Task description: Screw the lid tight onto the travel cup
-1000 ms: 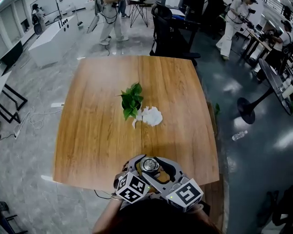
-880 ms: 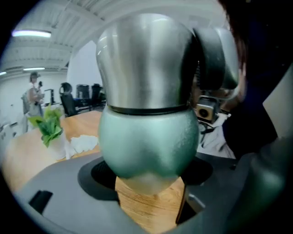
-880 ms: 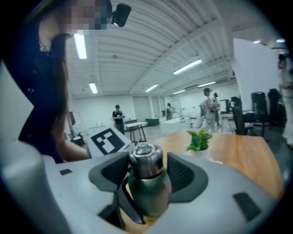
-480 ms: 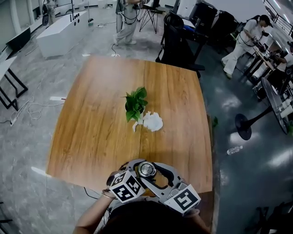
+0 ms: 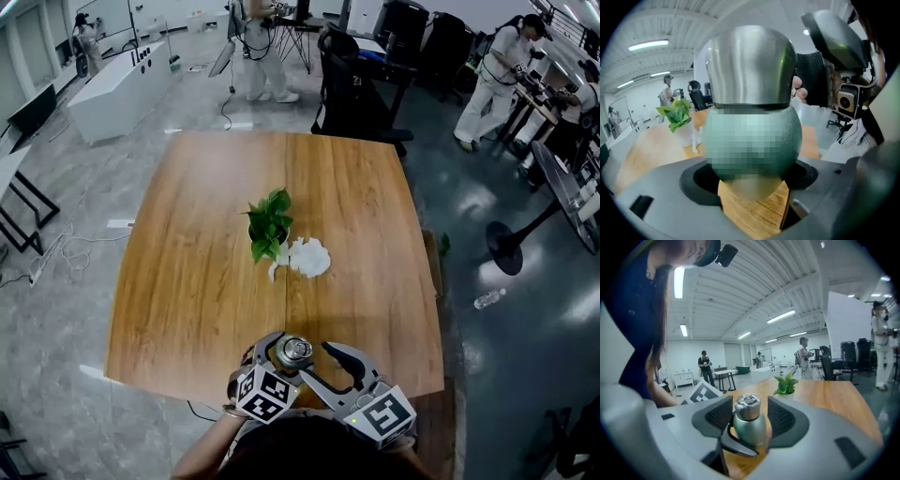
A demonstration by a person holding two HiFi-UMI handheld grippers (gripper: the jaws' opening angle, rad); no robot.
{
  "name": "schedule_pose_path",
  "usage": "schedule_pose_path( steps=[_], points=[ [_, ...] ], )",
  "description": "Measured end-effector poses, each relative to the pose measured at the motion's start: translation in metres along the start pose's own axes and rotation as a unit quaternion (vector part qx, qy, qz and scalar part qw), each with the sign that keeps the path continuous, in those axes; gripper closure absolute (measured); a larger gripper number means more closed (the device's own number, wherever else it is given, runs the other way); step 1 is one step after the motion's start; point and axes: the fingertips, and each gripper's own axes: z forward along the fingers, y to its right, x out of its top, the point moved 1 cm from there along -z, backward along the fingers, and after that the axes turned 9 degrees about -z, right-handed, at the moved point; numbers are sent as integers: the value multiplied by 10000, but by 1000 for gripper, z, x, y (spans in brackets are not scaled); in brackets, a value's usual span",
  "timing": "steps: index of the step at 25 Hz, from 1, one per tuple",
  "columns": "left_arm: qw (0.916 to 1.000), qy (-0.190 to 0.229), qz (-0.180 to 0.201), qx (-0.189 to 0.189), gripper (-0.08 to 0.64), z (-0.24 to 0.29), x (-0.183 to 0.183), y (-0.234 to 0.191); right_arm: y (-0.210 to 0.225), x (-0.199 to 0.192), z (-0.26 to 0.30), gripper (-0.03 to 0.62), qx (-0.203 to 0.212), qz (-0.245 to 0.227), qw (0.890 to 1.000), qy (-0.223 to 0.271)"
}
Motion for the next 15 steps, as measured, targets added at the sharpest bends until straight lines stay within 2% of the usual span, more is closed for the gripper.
schedule_pose_path(
  steps=[4, 7, 12, 15],
  points=[
    [9983, 245, -363, 389, 169, 2, -6, -18, 36, -23, -10, 354, -723, 583, 9955, -193],
    [9970, 286, -492, 516, 169, 5, -15, -23, 57, -50, -15, 463, -1249, 1017, 9854, -552],
    [9968, 384, -393, 575, 169, 17, -30, -22, 64, -93, -12, 491, -1412, 1269, 9744, -1201],
    [9970, 381, -342, 585, 169, 24, -40, -18, 65, -99, -15, 514, -1474, 1290, 9717, -1324]
  ],
)
